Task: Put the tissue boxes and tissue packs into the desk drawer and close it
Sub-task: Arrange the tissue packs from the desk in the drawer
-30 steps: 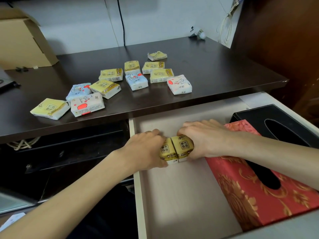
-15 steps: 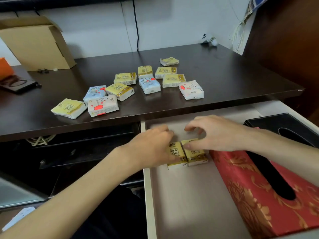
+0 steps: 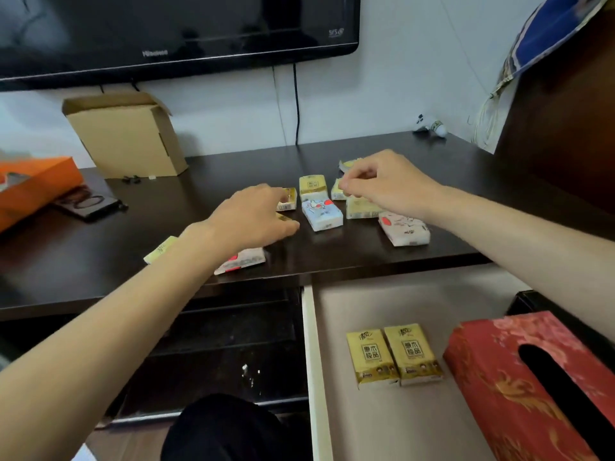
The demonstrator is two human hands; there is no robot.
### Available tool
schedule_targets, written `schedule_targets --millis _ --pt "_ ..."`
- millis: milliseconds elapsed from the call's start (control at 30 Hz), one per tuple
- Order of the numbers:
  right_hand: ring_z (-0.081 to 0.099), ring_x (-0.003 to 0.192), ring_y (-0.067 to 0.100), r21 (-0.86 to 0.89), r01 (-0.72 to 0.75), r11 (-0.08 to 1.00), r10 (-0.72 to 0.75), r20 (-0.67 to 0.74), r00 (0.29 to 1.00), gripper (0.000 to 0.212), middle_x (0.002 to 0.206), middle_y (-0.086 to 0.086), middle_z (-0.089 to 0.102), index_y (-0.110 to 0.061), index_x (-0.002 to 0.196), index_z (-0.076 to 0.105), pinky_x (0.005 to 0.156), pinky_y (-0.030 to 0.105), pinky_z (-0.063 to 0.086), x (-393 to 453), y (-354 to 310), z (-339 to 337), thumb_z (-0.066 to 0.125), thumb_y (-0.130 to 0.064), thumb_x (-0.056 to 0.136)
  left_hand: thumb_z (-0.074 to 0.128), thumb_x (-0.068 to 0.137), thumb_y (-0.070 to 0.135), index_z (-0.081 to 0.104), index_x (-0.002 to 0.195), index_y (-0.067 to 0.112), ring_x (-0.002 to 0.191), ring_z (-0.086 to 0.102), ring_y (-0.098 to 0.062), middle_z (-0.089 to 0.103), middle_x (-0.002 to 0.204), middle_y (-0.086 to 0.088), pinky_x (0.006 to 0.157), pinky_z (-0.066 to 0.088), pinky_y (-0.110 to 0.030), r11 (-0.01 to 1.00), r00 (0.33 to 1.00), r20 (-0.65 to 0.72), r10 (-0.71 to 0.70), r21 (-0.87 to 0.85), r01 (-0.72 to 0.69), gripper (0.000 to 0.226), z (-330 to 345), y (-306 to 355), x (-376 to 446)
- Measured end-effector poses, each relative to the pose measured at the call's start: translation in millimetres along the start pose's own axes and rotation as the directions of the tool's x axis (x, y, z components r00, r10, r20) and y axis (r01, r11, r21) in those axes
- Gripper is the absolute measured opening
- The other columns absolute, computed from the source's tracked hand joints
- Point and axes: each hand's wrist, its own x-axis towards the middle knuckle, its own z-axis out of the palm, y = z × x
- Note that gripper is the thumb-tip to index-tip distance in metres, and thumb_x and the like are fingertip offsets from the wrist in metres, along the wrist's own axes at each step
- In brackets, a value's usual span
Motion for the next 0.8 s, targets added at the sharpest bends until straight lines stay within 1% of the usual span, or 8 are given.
schedule_targets --millis 67,167,367,500,567,667,733,800 --pt "0.067 0.093 0.0 -0.014 0.0 1.0 0.0 0.012 1.0 0.015 0.097 -0.014 0.075 -0.021 0.097 0.08 0.084 0.026 0.048 28 -4 14 0.065 -0.022 0.097 0.061 0.083 0.06 0.045 0.143 0.018 0.124 0.05 -0.029 0.055 0.139 -0.008 0.096 0.045 -0.043 0.997 0.998 0.047 -0.048 0.059 0.046 0.074 3 -13 12" --pt "0.066 0.105 0.011 -0.053 -0.011 0.999 0.014 0.057 0.998 0.018 0.108 -0.008 0.074 -0.018 0.108 0.078 0.095 0.035 0.053 65 -3 35 0.065 -0.019 0.097 0.06 0.077 0.072 0.043 0.143 0.019 0.12 0.053 -0.028 0.056 0.137 -0.008 0.09 0.046 -0.04 0.991 0.987 0.126 -0.103 0.096 0.091 0.087 13 -27 23" --pt "0.05 0.137 0.022 -0.336 0.041 0.941 0.036 0.22 0.975 0.053 0.147 0.0 0.056 -0.024 0.14 0.059 0.112 0.045 0.042 118 6 64 0.064 -0.016 0.088 0.067 0.075 0.062 0.049 0.131 0.022 0.106 0.057 -0.024 0.062 0.122 -0.004 0.082 0.049 -0.039 0.992 0.988 0.095 -0.118 0.05 0.114 0.071 33 -45 34" --pt "0.046 0.141 0.019 -0.295 -0.026 0.955 0.124 0.318 0.94 0.06 0.156 -0.002 0.05 -0.023 0.149 0.05 0.101 0.032 0.036 145 24 51 0.07 -0.027 0.093 0.073 0.071 0.057 0.045 0.135 0.021 0.106 0.057 -0.022 0.06 0.124 -0.002 0.076 0.044 -0.034 0.995 0.996 -0.007 -0.092 -0.038 0.092 0.079 30 -53 43" --pt "0.045 0.142 0.021 -0.289 -0.058 0.956 0.162 0.35 0.923 0.059 0.157 0.0 0.048 -0.022 0.152 0.048 0.106 0.034 0.034 156 32 44 0.068 -0.034 0.098 0.075 0.07 0.056 0.044 0.137 0.02 0.109 0.056 -0.022 0.058 0.128 -0.002 0.079 0.044 -0.035 0.993 0.995 -0.033 -0.097 -0.073 0.095 0.082 28 -57 48" --pt "0.048 0.138 0.021 -0.357 -0.033 0.933 0.188 0.409 0.893 0.073 0.154 -0.001 0.05 -0.022 0.155 0.045 0.114 0.043 0.038 164 41 43 0.073 -0.048 0.093 0.076 0.071 0.054 0.043 0.139 0.017 0.113 0.055 -0.023 0.056 0.132 -0.003 0.085 0.045 -0.036 0.99 0.994 -0.002 -0.105 -0.09 0.105 0.084 26 -59 54" --pt "0.048 0.138 0.021 -0.391 -0.007 0.92 0.183 0.414 0.892 0.079 0.154 -0.001 0.05 -0.02 0.156 0.044 0.117 0.045 0.038 165 45 47 0.077 -0.047 0.09 0.076 0.072 0.054 0.043 0.14 0.016 0.115 0.055 -0.023 0.055 0.134 -0.003 0.085 0.044 -0.035 0.989 0.994 0.01 -0.109 -0.096 0.109 0.083 26 -59 57" --pt "0.05 0.136 0.021 -0.376 -0.004 0.927 0.16 0.385 0.909 0.08 0.152 0.0 0.052 -0.019 0.155 0.044 0.114 0.041 0.04 163 48 51 0.08 -0.041 0.088 0.076 0.073 0.054 0.045 0.139 0.015 0.114 0.055 -0.024 0.055 0.134 -0.004 0.083 0.042 -0.034 0.99 0.994 0.006 -0.106 -0.097 0.106 0.082 25 -57 58"
